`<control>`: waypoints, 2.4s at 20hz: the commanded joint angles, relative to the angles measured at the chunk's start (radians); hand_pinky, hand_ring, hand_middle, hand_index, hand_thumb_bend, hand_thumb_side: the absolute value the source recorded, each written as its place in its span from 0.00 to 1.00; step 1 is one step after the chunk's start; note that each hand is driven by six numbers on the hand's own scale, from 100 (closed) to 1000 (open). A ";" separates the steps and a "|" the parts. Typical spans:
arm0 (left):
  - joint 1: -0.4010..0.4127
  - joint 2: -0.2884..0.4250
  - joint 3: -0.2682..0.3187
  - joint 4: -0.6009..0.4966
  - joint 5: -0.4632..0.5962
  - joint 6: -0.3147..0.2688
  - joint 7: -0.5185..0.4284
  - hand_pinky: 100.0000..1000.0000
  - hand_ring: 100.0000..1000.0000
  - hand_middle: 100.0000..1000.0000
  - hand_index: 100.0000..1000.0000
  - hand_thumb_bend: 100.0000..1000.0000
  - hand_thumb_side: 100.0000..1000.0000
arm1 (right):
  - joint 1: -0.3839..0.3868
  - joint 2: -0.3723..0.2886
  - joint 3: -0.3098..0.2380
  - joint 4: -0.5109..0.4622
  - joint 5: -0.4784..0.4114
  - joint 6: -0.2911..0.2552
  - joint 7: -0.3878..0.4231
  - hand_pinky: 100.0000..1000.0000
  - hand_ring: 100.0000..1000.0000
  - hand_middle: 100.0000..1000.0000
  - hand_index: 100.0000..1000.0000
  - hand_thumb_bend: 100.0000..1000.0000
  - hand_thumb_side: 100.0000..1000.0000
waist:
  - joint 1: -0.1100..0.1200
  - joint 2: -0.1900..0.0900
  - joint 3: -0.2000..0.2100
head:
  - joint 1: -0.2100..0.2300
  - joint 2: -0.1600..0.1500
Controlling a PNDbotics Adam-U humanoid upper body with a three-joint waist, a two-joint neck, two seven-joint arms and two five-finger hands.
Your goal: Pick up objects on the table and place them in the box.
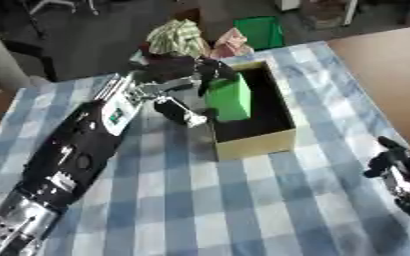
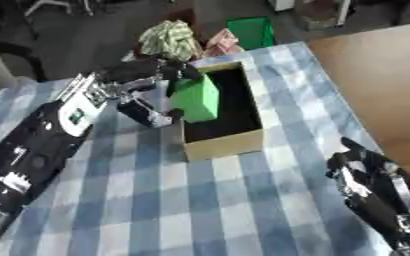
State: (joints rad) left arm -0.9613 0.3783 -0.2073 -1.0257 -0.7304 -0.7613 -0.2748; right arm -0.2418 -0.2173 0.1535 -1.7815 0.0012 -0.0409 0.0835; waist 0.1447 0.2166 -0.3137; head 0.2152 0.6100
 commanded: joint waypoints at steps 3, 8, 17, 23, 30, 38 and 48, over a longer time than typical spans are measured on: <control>-0.025 -0.005 0.014 0.018 -0.074 -0.024 0.077 0.74 0.69 0.79 0.91 0.05 0.14 | -0.018 -0.010 0.004 -0.024 -0.014 -0.008 0.013 0.57 1.00 0.44 0.51 0.00 0.39 | -0.002 -0.009 -0.009 | 0.011 -0.022; -0.020 -0.014 0.007 0.030 -0.092 -0.046 0.096 0.79 0.81 0.87 0.93 0.02 0.17 | -0.019 -0.009 0.004 -0.023 -0.016 -0.009 0.013 0.57 1.00 0.44 0.51 0.00 0.39 | 0.001 -0.007 -0.012 | 0.013 -0.025; -0.015 -0.006 0.002 0.020 -0.040 -0.044 0.070 0.82 0.86 0.93 0.97 0.00 0.63 | -0.015 -0.009 0.001 -0.022 -0.017 -0.012 0.010 0.57 1.00 0.44 0.51 0.00 0.39 | -0.003 -0.013 -0.007 | 0.009 -0.027; -0.009 0.001 -0.001 0.008 -0.016 -0.035 0.045 0.82 0.86 0.93 0.97 0.00 0.62 | -0.013 -0.008 0.001 -0.021 -0.019 -0.013 0.009 0.57 1.00 0.44 0.51 0.00 0.38 | -0.007 -0.019 -0.002 | 0.006 -0.028; 0.053 0.088 -0.027 -0.162 0.255 -0.007 0.009 0.78 0.79 0.86 0.93 0.00 0.43 | -0.008 -0.019 -0.022 -0.028 -0.019 -0.020 -0.004 0.57 1.00 0.44 0.51 0.00 0.40 | -0.011 -0.032 0.035 | -0.027 -0.017; 0.400 0.260 0.103 -0.708 0.936 0.309 -0.110 0.70 0.70 0.77 0.88 0.00 0.37 | -0.010 -0.053 -0.086 -0.047 -0.029 -0.032 -0.054 0.57 1.00 0.44 0.51 0.00 0.40 | -0.022 -0.041 0.114 | -0.077 0.002; 0.738 0.117 0.286 -0.951 1.074 0.489 -0.221 0.67 0.63 0.73 0.87 0.00 0.39 | -0.021 -0.087 -0.123 -0.062 -0.053 -0.036 -0.088 0.57 1.00 0.45 0.52 0.00 0.41 | -0.050 -0.040 0.175 | -0.112 0.012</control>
State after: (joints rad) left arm -0.2203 0.4984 0.0504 -1.9448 0.3450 -0.2855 -0.4858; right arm -0.2477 -0.2813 0.0410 -1.8182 -0.0424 -0.0753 0.0015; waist 0.0983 0.1906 -0.1383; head 0.1085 0.6217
